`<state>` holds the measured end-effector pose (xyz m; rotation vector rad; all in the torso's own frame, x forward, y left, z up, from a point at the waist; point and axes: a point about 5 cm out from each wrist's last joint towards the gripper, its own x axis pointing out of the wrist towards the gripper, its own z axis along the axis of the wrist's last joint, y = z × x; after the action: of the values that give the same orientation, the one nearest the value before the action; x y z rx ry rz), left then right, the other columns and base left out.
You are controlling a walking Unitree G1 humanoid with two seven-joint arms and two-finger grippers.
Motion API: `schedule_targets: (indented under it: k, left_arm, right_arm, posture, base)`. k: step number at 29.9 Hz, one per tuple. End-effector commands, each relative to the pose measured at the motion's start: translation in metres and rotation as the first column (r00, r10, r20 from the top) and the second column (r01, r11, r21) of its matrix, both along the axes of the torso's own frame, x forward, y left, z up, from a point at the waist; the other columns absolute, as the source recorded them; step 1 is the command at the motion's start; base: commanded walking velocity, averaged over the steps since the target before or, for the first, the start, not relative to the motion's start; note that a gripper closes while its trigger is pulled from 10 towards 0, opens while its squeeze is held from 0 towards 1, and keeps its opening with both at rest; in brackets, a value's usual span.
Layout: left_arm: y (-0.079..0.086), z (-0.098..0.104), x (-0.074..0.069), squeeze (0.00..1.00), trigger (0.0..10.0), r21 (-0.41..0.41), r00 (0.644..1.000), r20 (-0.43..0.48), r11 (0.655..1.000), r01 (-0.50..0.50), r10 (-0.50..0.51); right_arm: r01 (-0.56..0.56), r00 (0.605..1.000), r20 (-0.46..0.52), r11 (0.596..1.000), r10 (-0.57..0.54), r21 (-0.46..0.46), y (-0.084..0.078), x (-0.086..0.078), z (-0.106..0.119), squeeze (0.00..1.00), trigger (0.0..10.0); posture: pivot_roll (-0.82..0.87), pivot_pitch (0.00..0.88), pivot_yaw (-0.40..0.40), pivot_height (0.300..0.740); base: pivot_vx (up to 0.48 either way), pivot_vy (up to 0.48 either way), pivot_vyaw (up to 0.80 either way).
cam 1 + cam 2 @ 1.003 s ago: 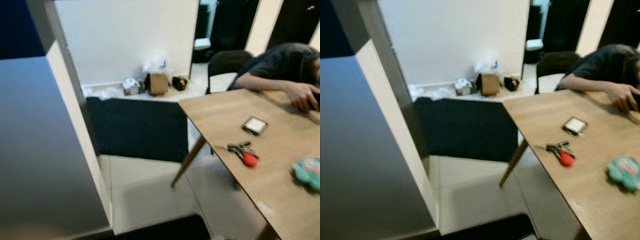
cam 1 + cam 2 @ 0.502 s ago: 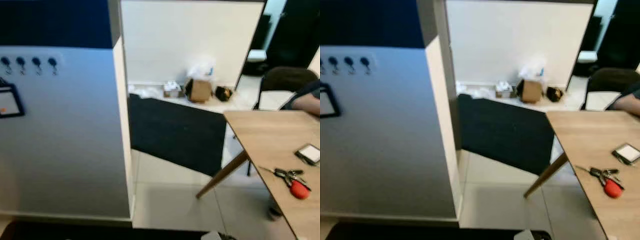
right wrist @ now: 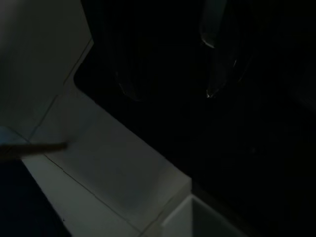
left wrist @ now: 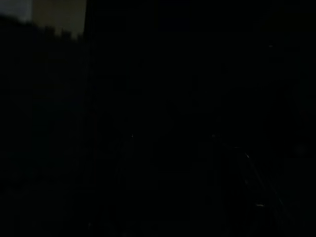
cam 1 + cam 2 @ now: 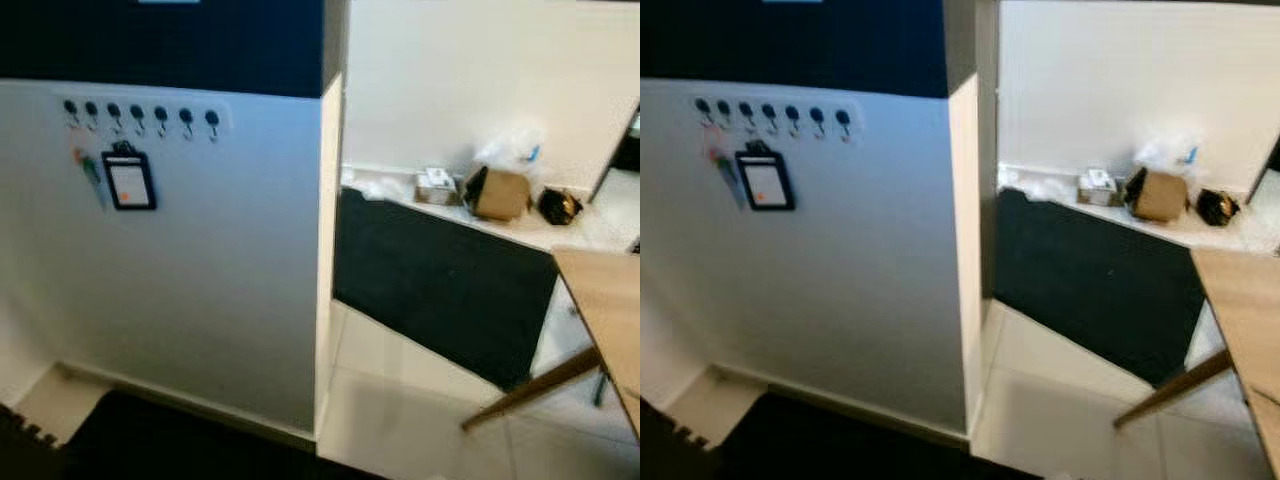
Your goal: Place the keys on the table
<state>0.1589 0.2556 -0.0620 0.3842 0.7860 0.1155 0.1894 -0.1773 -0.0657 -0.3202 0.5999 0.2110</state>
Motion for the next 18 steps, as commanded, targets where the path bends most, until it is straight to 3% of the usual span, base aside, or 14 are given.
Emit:
schedule_targets:
  k: [1, 7, 18]
  left_arm:
    - [-0.0004, -0.0024, -0.0038, 0.00, 10.0, -0.005, 1.000, -0.016, 1.000, -0.004, 0.004]
    - [-0.0002, -0.0022, -0.0035, 0.00, 10.0, -0.006, 1.000, -0.014, 1.000, -0.004, 0.004]
    - [-0.0047, 0.0024, 0.0040, 0.00, 10.0, -0.049, 0.999, 0.035, 0.999, 0.009, -0.007]
  right_arm:
    - [0.004, 1.000, -0.029, 1.000, -0.004, -0.001, 0.0001, -0.0078, -0.0046, 0.00, 10.0]
    - [0.004, 1.000, -0.028, 1.000, -0.004, 0.000, 0.0006, -0.0081, -0.0047, 0.00, 10.0]
    - [0.021, 0.999, -0.025, 1.000, -0.021, 0.009, 0.0010, -0.0074, -0.0043, 0.00, 10.0]
  posture:
    - [0.16, 0.142, -0.002, 0.740]
    - [0.16, 0.141, -0.001, 0.740]
    - [0.16, 0.140, 0.000, 0.740]
  base:
    - [0.000, 0.000, 0.80]
    - [0.000, 0.000, 0.74]
    - [0.000, 0.000, 0.00]
